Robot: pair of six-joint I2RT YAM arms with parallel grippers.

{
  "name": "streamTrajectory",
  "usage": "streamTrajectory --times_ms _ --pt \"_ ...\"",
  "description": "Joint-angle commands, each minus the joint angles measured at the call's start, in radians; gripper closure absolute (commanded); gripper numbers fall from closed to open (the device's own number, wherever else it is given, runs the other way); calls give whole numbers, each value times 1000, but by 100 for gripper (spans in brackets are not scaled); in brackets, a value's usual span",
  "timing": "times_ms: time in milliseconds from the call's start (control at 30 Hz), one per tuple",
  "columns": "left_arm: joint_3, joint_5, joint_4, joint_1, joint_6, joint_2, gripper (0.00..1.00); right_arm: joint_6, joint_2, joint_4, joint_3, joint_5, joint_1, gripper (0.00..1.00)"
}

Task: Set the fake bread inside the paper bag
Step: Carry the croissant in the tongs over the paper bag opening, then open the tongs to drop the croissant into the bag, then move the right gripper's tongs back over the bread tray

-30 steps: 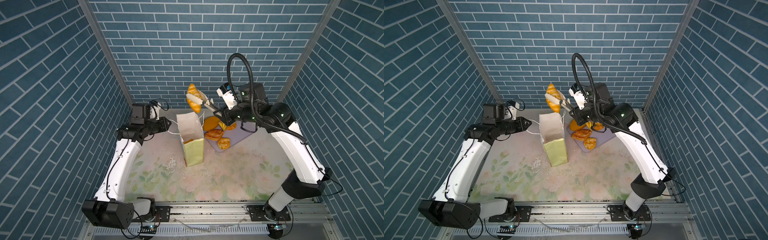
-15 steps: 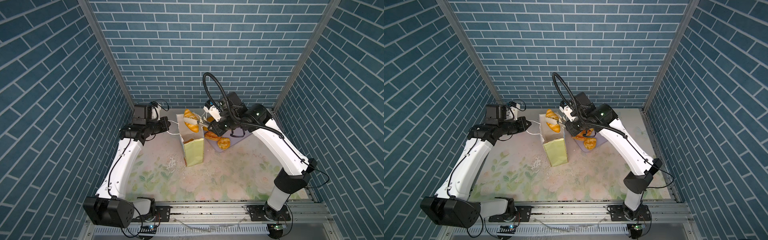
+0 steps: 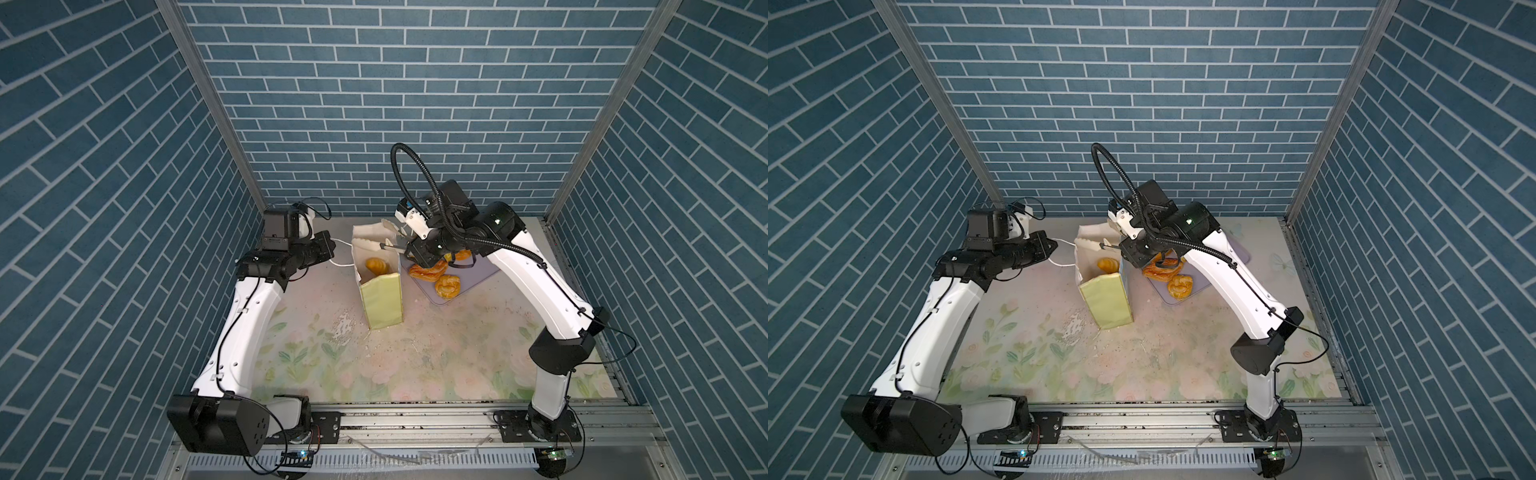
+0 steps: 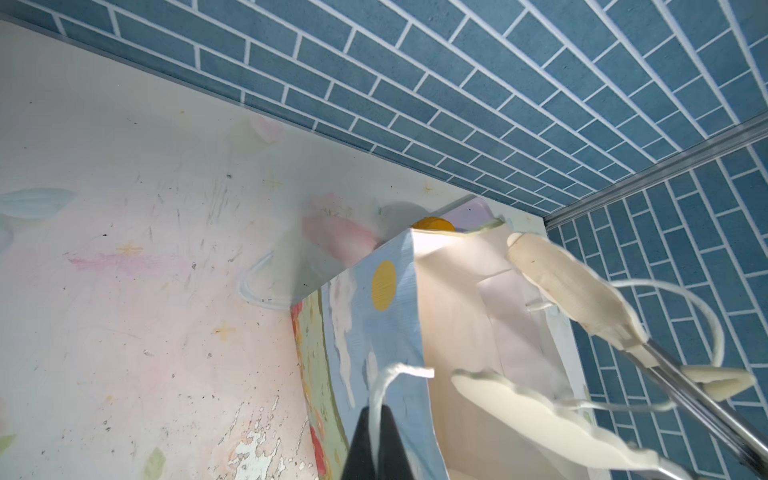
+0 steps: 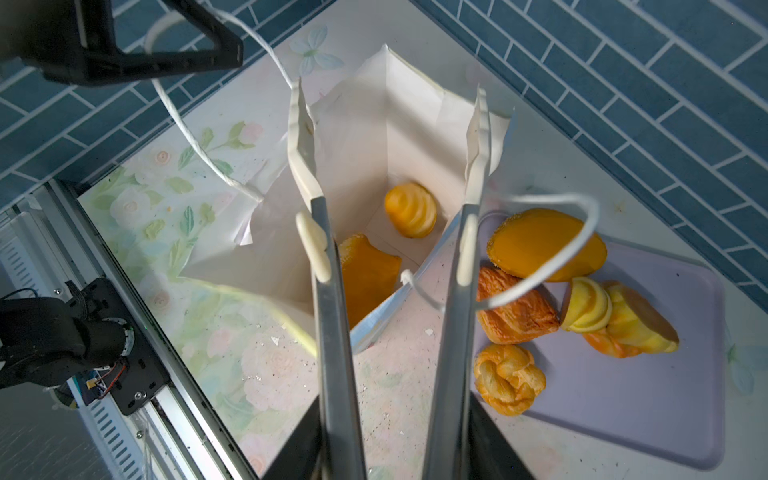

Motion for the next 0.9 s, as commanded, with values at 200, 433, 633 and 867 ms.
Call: streamTrajectory --times_ms 200,433,633,867 --pt "-56 -29 5 45 -15 -71 100 24 -67 94 40 13 -62 53" --pt "-67 -37 -15 45 -13 -116 100 97 -165 172 -36 37 -140 53" --pt "-72 -21 -32 45 -10 -132 100 130 -229 159 -146 115 -214 53" --pt "-72 -14 -31 45 -5 -128 100 100 -281 171 -420 199 -308 53"
